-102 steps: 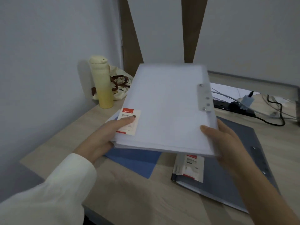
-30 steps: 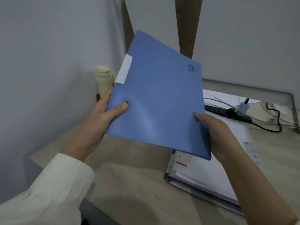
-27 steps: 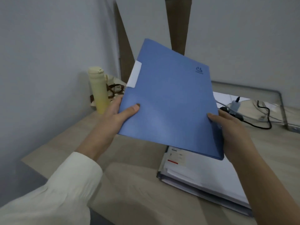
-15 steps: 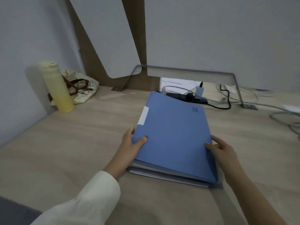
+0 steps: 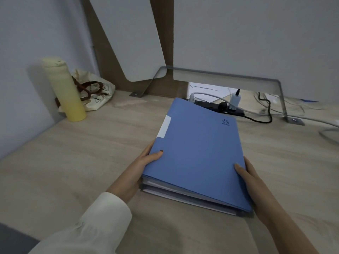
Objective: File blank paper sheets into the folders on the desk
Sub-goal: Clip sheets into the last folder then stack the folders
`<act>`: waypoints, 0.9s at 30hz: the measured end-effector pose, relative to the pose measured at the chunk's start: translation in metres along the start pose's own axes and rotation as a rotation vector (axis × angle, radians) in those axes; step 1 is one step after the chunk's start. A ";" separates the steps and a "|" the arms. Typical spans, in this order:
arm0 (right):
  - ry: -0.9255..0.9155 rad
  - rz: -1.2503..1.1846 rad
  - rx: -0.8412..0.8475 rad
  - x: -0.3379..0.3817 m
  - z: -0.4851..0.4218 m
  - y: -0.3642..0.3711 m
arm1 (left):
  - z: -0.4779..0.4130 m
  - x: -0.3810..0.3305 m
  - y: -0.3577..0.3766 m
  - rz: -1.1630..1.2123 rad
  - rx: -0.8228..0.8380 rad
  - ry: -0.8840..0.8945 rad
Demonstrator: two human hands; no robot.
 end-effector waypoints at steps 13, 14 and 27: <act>-0.076 -0.058 0.056 0.032 -0.046 0.154 | -0.031 -0.021 -0.152 0.124 -0.760 0.332; -0.085 -0.059 0.066 0.035 -0.051 0.167 | -0.031 -0.029 -0.157 0.106 -0.826 0.376; -0.138 -0.058 0.256 0.060 -0.108 0.271 | -0.103 -0.057 -0.241 0.214 -1.221 0.547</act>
Point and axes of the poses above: each hand's wrist, its own z-axis away from the middle knuckle, its own y-axis out of the palm, x = y × z, the point moved 9 cm from there along -z, towards the middle knuckle, and after that the axes turned 8 degrees about -x, right-handed, at the moved point
